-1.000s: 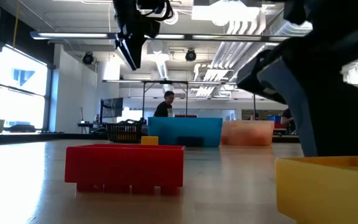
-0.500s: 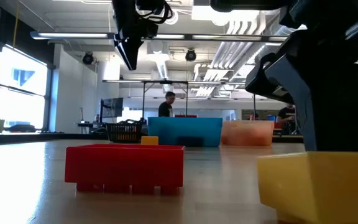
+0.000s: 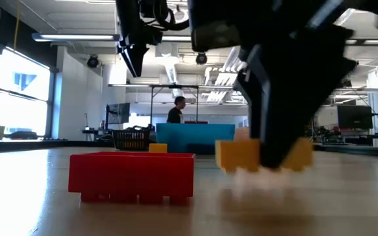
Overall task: Sort & place blocks by color
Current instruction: Put the yellow game piece into the black bin
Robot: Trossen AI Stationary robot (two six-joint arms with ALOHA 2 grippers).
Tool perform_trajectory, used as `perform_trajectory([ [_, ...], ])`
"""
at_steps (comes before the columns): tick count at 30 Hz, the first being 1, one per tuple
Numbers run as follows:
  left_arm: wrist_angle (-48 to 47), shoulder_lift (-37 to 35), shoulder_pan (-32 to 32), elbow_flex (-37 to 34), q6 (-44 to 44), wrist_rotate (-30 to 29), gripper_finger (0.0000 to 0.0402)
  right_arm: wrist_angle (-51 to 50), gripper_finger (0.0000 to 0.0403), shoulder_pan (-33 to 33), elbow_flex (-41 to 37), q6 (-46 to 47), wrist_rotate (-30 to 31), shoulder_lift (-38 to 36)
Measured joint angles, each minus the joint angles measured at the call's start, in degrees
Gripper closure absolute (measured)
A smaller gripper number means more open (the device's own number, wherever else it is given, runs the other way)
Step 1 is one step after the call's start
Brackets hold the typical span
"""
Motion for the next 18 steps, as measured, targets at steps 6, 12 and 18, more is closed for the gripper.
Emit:
perform_trajectory([
  [6,0.02,0.00,2.94,0.00,3.19,7.31,0.0218,-2.33,0.0297,-5.53,0.02,-4.70,1.57,-2.50],
  [12,0.25,0.00,5.68,0.00,6.15,13.11,0.0218,-2.81,0.0297,-10.96,0.11,-10.45,2.41,-5.13],
  [18,0.33,0.00,8.23,0.00,11.04,20.51,0.0218,-3.61,0.0297,-15.95,0.15,-17.95,3.37,-8.70],
])
